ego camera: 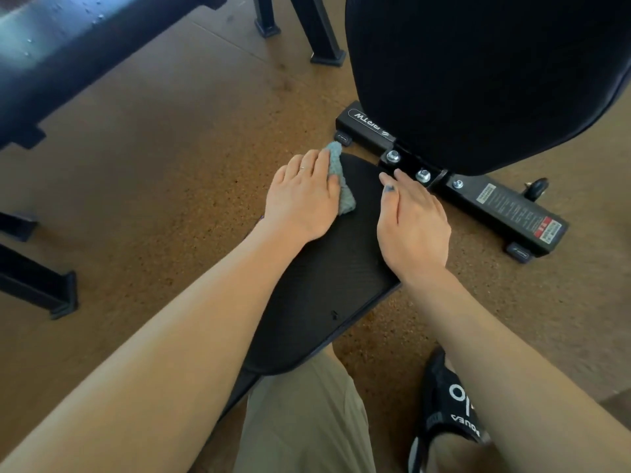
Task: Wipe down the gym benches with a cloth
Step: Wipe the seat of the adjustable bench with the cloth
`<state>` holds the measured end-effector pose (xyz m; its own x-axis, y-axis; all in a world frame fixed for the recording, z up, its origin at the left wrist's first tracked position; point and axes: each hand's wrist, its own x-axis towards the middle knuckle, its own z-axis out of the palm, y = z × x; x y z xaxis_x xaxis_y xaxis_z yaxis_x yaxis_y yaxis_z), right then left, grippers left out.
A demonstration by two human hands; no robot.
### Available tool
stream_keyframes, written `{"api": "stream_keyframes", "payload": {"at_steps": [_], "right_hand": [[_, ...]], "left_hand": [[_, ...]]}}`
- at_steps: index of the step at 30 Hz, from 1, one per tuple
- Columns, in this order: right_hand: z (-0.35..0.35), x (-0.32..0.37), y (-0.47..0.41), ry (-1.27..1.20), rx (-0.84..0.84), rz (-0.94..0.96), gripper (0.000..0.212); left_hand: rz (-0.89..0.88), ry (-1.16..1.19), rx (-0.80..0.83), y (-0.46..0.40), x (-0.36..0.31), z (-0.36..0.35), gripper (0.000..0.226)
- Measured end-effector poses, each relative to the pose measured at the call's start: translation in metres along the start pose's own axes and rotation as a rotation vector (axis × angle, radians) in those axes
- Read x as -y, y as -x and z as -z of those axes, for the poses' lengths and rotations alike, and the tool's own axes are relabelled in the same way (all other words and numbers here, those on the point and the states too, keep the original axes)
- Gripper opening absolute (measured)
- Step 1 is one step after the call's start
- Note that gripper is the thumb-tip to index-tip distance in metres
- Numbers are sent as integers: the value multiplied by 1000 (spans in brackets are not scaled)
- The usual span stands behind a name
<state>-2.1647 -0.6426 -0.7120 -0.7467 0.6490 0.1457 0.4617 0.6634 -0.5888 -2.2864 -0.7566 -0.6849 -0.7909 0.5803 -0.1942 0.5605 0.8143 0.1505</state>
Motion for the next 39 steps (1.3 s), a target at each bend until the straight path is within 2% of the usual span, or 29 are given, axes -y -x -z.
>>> {"api": "stream_keyframes", "payload": {"at_steps": [3,6,9,11,14,20,22,27,30,33,36,39], "right_hand": [[-1,-1,1,28,17,17,52],[-4,0,0,47,14,8,53],[-9,0,-1,43,-41,13,52],[-10,1,-2,31,-85,11,49],[-8,1,-2,26,-93,12,47],[-11,0,0,74,-86,42,49],[-11,0,-1,71,-107,48,48],[-10,1,-2,44,-139,40,45],[-6,2,-2,21,-115,33,47],[3,4,-5,-127,-42,-37,48],[15,-3,-4,-431,-26,-326,51],[16,-14,9,-588,7,-544,47]], "left_hand": [[67,2,-16,49,13,-4,61],[132,-18,32,87,21,-1,62],[163,30,23,61,21,-3,61],[219,169,0,21,19,1,50],[298,289,51,-13,18,7,40],[208,67,-110,59,27,-3,44],[214,12,-109,68,27,-4,45],[259,143,-15,-13,14,4,39],[203,58,-14,-39,-14,-1,45],[52,-57,-57,1,-33,-14,58],[-226,-71,-36,70,-43,-20,61],[-352,-112,0,91,-43,-22,63]]}}
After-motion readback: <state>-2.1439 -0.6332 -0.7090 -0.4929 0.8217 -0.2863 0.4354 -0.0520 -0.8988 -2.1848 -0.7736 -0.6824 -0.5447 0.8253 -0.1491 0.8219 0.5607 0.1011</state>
